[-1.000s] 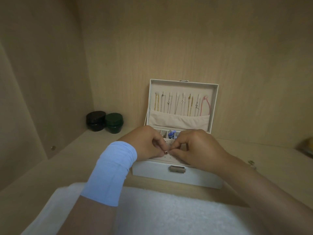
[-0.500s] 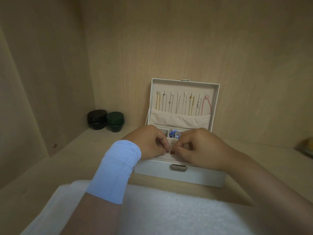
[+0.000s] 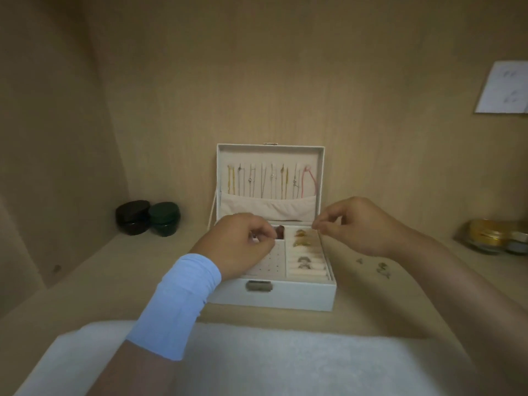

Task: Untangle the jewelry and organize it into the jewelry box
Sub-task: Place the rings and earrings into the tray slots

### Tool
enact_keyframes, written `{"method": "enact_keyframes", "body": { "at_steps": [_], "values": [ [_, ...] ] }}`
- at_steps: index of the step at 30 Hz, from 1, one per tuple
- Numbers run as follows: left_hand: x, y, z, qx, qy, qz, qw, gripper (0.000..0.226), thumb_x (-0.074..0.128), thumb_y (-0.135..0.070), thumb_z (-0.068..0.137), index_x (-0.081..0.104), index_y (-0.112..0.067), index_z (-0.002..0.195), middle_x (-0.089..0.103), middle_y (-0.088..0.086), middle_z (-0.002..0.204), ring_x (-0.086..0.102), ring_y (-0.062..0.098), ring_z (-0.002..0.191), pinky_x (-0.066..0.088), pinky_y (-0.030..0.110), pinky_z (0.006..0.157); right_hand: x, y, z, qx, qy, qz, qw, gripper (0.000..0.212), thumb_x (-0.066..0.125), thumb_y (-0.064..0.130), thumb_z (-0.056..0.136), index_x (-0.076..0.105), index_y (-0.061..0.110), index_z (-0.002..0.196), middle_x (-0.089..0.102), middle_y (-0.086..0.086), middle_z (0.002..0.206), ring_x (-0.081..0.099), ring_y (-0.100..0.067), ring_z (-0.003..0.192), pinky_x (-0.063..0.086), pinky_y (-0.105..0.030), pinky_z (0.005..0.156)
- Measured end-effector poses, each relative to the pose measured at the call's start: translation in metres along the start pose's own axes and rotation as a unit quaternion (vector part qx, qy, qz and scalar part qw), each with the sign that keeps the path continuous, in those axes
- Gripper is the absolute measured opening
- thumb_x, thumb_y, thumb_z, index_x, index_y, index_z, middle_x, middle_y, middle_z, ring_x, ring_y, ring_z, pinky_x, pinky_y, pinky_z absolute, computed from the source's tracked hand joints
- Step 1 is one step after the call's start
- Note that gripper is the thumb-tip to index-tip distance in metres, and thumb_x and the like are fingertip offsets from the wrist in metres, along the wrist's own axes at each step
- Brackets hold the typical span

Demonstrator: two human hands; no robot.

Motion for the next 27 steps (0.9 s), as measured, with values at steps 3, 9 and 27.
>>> {"method": "enact_keyframes", "body": {
  "at_steps": [3,9,27],
  "values": [
    [0.024,-0.031,0.015,0.038,0.012,0.011,0.999,0.014,0.062,-0.025,0.090,0.073,-0.032,0.096,0.059,-0.025,0.084,0.055,-0.007,0.078,0.040,0.004,0.071,-0.021,-0.057,-0.008,0.054,0.012,-0.051,0.997,0.010,0.070,0.024,0.091,0.079,0.026,0.089,0.072,0.017,0.085,0.060,0.012,0.069,0.041,-0.011,0.065],
    [0.083,-0.098,0.061,0.081,0.069,0.054,0.993,0.018,0.060,-0.022,0.091,0.072,-0.028,0.104,0.062,-0.018,0.093,0.062,0.008,0.088,0.046,0.020,0.087,-0.031,-0.141,-0.019,0.122,0.096,-0.119,0.981,0.024,0.067,0.008,0.088,0.078,0.022,0.105,0.072,0.005,0.101,0.061,0.007,0.069,0.039,-0.001,0.054],
    [0.203,-0.089,0.121,0.010,0.213,0.188,0.959,0.014,0.069,-0.016,0.085,0.075,-0.018,0.097,0.071,0.000,0.104,0.066,0.020,0.098,0.049,0.023,0.081,-0.011,-0.167,-0.025,0.150,0.110,-0.019,0.982,0.015,0.083,0.017,0.076,0.073,0.028,0.073,0.068,0.015,0.067,0.061,-0.002,0.059,0.052,-0.019,0.063]
  ]
}}
Point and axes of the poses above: each hand's wrist, its own z-axis towards the middle knuckle, its own x-axis out of the palm, y = z × x, the point moved 8 cm from there along z, towards the middle knuckle
